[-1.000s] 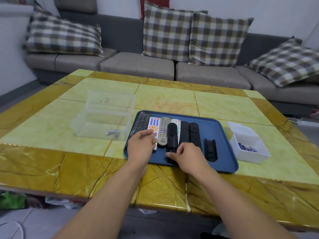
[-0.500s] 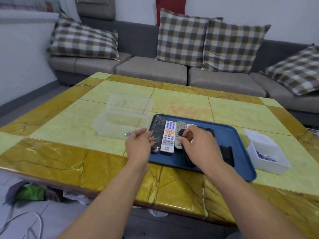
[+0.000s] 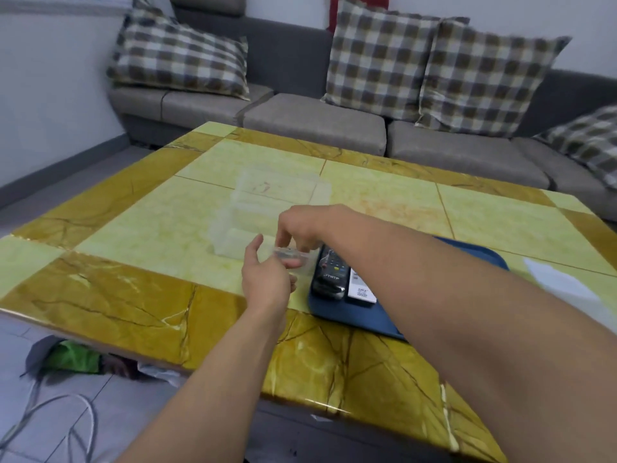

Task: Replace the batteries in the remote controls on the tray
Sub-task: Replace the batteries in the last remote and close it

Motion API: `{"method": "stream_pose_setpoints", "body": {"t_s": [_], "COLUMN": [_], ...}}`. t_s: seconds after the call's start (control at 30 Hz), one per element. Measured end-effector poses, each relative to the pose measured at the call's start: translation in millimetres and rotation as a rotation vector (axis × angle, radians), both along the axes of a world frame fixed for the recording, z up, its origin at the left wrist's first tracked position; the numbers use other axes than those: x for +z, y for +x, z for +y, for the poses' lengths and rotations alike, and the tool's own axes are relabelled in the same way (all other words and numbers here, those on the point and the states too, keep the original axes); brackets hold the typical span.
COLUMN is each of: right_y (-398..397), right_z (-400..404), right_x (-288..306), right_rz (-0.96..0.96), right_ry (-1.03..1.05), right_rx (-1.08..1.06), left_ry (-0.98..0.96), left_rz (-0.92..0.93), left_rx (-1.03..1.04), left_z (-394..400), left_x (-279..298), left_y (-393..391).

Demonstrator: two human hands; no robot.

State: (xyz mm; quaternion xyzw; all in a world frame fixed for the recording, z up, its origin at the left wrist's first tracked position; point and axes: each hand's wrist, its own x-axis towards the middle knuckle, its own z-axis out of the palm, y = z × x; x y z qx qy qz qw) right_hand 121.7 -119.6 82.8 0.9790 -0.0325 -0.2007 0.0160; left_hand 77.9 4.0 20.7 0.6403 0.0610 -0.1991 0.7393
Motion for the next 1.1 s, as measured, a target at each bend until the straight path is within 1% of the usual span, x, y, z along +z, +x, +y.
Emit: {"method": "stream_pose_setpoints", "body": {"t_s": [0.13,0.23,0.3,0.33,0.37,0.4,0.47,0.5,0.57,0.63,0.7,0.77,0.8,0.87,1.0,1.1], "right_y": [18.3,19.8,19.7,11.7,9.4,0.2,-37.9,-67.7,-123.7,-175.1,-214.1,-238.1,-247.0,-261.1,-274.2,-280.8], "right_z": [5.3,2.5,1.1,-2.9,-5.3,-9.1,-17.3,-22.1,-29.5,-35.7,-42.7,-46.2,-46.8,-45.1,-41.2,-47.7], "right_x": [-12.4,-17.3,-14.9,-10.3,-4.1,3.0,16.0,20.3,15.4,5.8,-1.6,-5.7,-7.6,-13.6,-25.6,-26.4], "right_rz": [0.005,0.029,-0.033,-0.1,-0.205,-0.351,-0.673,-0.838,-1.071,-1.177,-1.249,-1.228,-1.194,-1.143,-1.09,-1.026], "right_ry": [-0.051,-0.085,-0.068,-0.027,0.036,0.114,0.357,0.483,0.702,0.932,1.258,1.587,1.705,1.86,2.014,2.006], "right_rx": [0.021,0.026,0.046,0.051,0.044,-0.002,-0.147,-0.228,-0.418,-0.673,-0.966,-1.195,-1.268,-1.362,-1.48,-1.496], "left_ry": [-0.03,0.042,0.074,0.071,0.064,0.049,0.029,0.04,0.07,0.134,0.288,0.43,0.506,0.661,0.835,0.945], "left_rz": [0.005,-0.023,-0.034,-0.047,-0.073,-0.104,-0.172,-0.213,-0.307,-0.426,-0.569,-0.661,-0.692,-0.744,-0.792,-0.794], "left_rx": [0.022,0.002,0.006,0.014,0.05,0.096,0.174,0.165,0.056,-0.137,-0.338,-0.481,-0.531,-0.588,-0.596,-0.582], "left_z": [-4.5,-3.9,-3.6,-6.5,-5.8,-4.9,-4.4,-8.3,-16.7,-31.8,-45.4,-55.2,-59.1,-67.1,-79.3,-88.6], "left_x": [-2.0,-5.9,-8.8,-9.6,-11.0,-12.0,-14.2,-17.2,-21.6,-21.9,-17.5,-14.7,-13.9,-12.7,-7.7,-4.2], "left_y": [2.9,2.6,5.4,2.2,4.5,4.4,-1.6,-8.3,-24.5,-47.8,-73.8,-94.2,-102.8,-116.6,-128.9,-131.6]}}
